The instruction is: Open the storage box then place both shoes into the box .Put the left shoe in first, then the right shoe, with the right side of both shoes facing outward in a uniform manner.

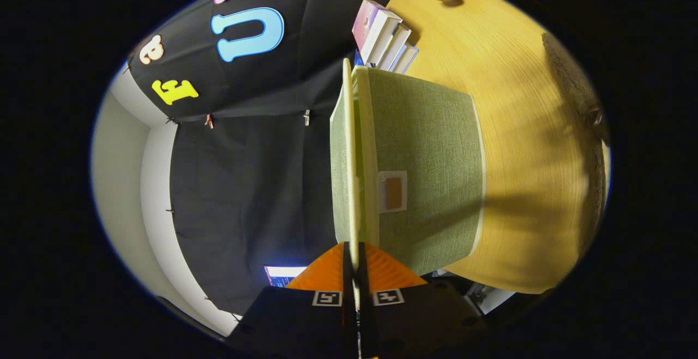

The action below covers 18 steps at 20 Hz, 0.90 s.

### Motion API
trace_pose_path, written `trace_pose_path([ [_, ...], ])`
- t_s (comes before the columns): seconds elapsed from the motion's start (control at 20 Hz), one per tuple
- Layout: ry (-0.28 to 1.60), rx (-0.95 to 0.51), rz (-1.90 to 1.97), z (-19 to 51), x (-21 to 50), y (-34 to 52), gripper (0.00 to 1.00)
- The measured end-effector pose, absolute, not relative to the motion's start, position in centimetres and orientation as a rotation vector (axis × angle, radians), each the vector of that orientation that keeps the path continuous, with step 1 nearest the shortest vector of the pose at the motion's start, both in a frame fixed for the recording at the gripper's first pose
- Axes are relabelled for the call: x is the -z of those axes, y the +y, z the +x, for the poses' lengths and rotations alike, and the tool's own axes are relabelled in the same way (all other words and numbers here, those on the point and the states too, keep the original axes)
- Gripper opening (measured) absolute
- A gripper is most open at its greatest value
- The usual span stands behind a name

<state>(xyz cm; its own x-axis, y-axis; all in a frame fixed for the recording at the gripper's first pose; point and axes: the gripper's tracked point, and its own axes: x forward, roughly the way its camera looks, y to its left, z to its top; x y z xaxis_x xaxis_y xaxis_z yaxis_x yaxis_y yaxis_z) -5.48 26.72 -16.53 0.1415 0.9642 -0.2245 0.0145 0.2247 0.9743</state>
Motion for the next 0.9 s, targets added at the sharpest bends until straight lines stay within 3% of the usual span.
trace_pose_path([
  [0.4, 1.137, -0.977, 0.887, -4.8, 11.4, 28.5, 0.06],
  [0.9, 1.125, -1.002, 0.742, -4.1, 3.5, 36.9, 0.08],
])
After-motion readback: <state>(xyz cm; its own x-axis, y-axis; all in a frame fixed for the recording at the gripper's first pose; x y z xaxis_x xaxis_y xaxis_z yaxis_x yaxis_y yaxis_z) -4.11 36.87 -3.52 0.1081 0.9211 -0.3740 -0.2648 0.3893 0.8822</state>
